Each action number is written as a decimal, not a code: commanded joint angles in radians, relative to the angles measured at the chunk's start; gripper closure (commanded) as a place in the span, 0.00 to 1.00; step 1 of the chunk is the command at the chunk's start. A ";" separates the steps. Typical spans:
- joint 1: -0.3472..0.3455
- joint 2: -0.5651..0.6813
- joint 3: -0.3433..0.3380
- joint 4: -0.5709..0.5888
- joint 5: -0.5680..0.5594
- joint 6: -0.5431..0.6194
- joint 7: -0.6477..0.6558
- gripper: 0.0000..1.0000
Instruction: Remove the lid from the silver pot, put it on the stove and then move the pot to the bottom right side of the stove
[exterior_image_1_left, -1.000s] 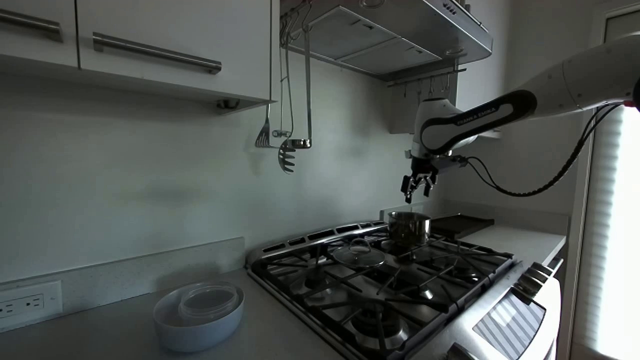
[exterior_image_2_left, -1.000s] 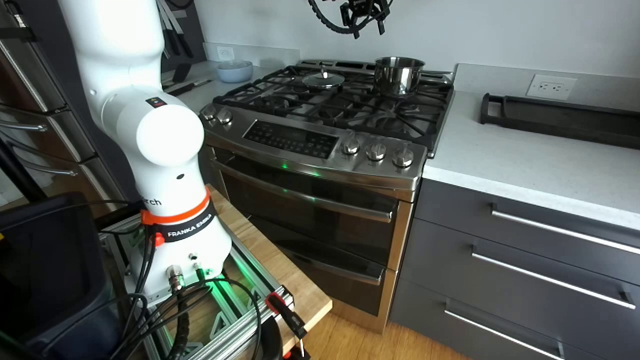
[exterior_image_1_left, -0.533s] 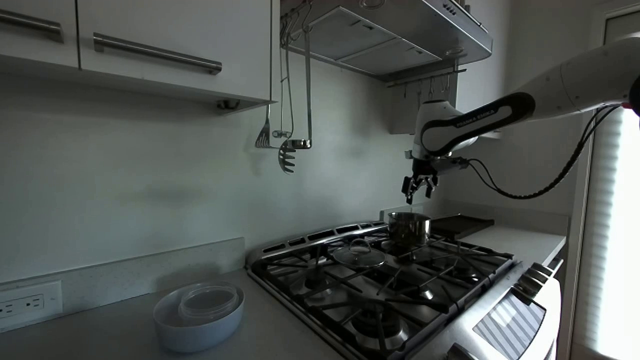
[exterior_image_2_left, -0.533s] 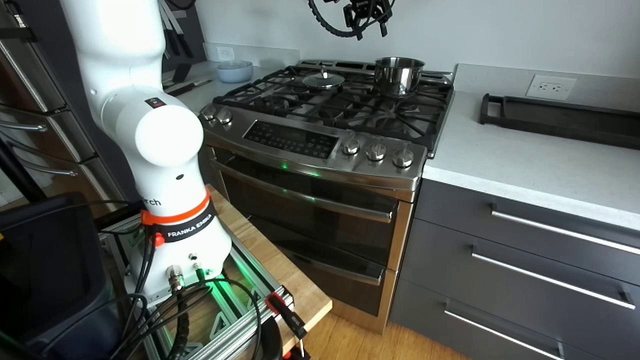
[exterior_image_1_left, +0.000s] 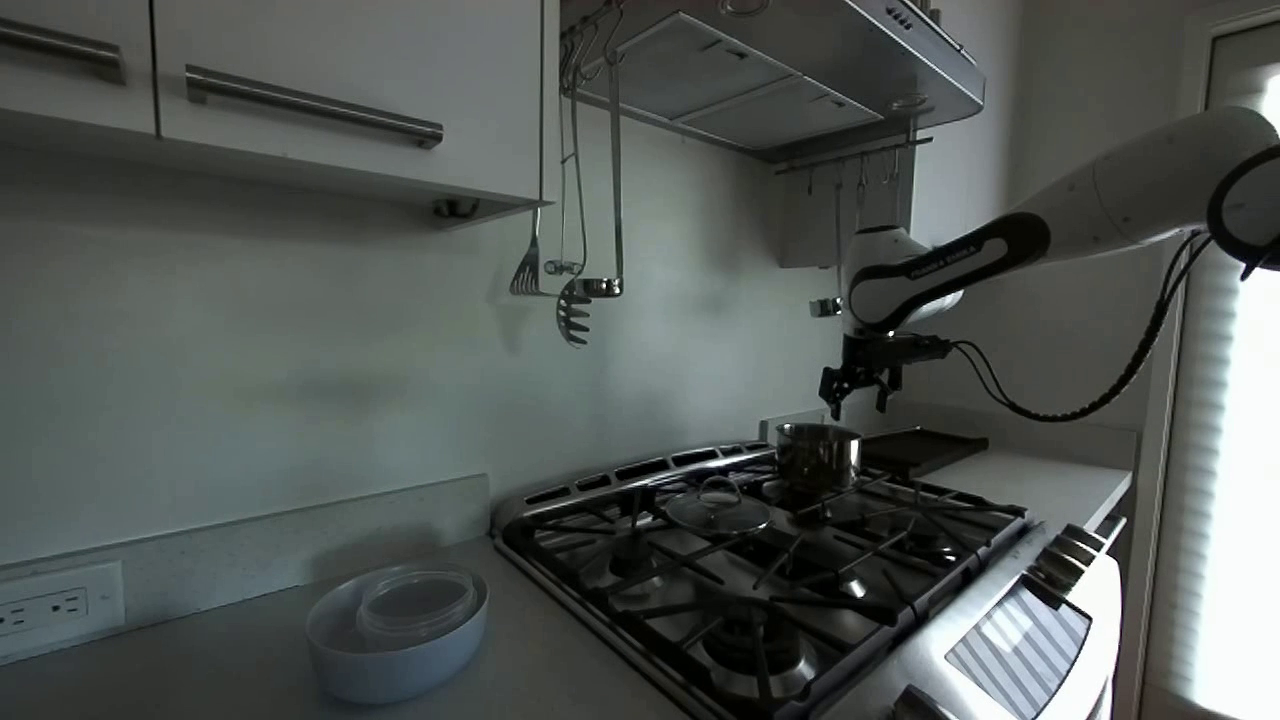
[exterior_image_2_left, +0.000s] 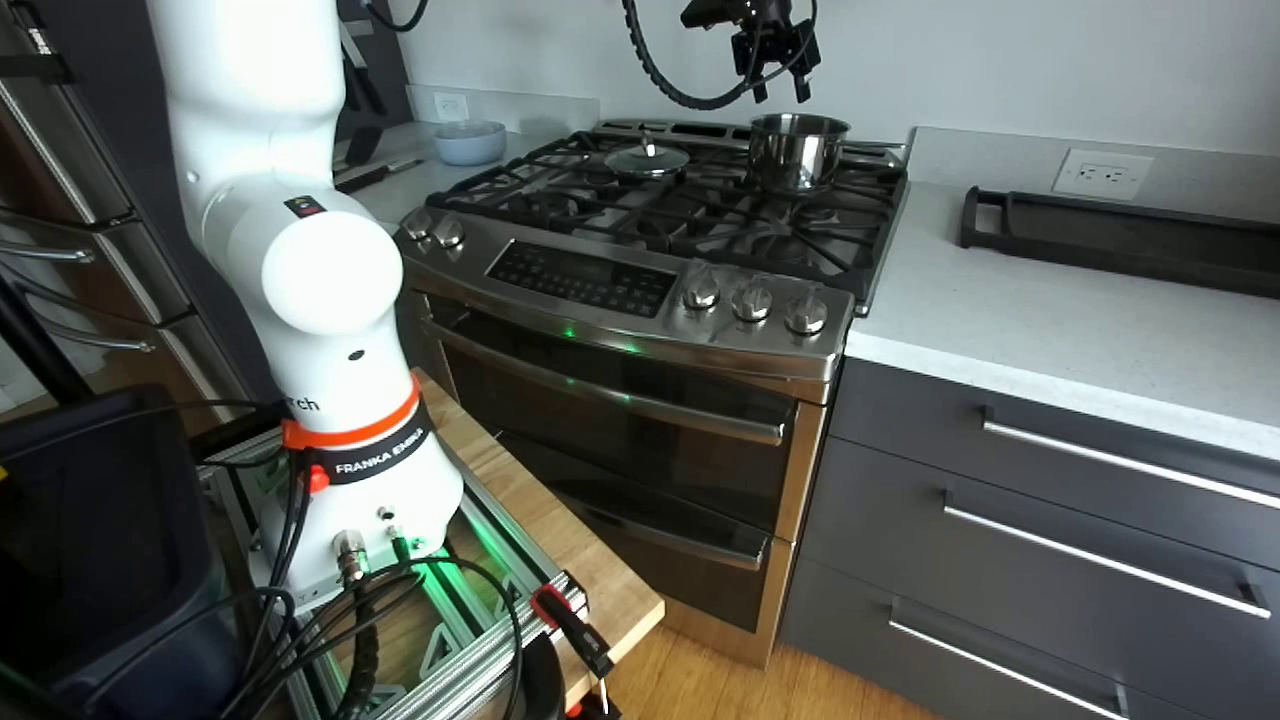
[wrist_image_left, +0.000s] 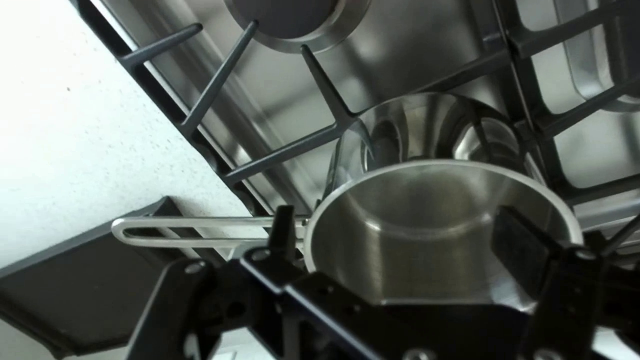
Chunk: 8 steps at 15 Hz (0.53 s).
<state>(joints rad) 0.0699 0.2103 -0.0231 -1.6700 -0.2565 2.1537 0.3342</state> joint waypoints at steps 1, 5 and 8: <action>-0.004 0.043 -0.013 0.035 0.042 -0.018 0.110 0.00; -0.021 0.076 -0.008 0.053 0.156 -0.002 0.146 0.00; -0.023 0.097 -0.015 0.066 0.218 -0.006 0.177 0.00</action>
<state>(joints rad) 0.0542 0.2770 -0.0329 -1.6316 -0.0966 2.1538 0.4757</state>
